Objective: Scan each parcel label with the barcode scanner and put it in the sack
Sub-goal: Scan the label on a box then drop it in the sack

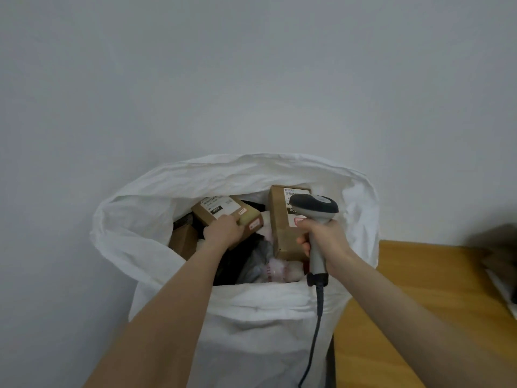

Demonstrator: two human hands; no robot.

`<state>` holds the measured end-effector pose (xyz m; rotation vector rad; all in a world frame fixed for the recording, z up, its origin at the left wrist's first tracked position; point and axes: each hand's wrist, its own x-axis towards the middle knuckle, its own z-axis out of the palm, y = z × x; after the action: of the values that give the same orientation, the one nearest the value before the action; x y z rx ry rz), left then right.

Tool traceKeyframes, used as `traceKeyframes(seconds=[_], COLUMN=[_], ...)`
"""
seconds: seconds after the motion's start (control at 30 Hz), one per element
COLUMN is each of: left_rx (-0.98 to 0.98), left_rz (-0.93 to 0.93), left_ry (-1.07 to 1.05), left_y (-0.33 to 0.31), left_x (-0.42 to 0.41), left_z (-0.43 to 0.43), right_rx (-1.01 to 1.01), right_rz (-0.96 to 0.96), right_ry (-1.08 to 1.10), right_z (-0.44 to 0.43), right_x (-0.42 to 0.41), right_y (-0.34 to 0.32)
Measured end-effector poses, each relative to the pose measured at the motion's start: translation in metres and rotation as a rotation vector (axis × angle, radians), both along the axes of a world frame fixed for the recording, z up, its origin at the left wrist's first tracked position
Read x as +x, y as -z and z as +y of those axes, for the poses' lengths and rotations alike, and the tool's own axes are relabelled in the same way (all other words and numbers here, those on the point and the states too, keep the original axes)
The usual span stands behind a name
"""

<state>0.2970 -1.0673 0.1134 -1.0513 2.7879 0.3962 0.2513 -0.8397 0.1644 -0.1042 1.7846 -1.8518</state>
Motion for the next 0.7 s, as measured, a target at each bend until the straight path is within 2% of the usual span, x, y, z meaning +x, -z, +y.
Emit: traceKeyframes(seconds=[0.1, 0.2, 0.33, 0.47, 0.7], left_rx=[-0.162, -0.244, -0.303, -0.350, -0.152], left_rz=[0.200, 0.420, 0.571, 0.585, 0.415], left_ry=[0.018, 0.056, 0.123, 0.285, 0.514], left_y=[-0.015, -0.041, -0.073, -0.081, -0.048], left_x=[-0.003, -0.017, -0.043, -0.068, -0.113], left_z=[0.020, 0.058, 0.124, 0.208, 0.406], right_rx=[-0.011, -0.023, -0.046, -0.070, -0.080], right_rz=[-0.011, -0.023, -0.054, -0.116, -0.160], right_ry=[0.051, 0.088, 0.156, 0.233, 0.465], right_z=[0.019, 0.044, 0.094, 0.168, 0.352], right_x=[0.002, 0.005, 0.001, -0.006, -0.022], right_y=[-0.004, -0.011, -0.014, -0.006, 0.023])
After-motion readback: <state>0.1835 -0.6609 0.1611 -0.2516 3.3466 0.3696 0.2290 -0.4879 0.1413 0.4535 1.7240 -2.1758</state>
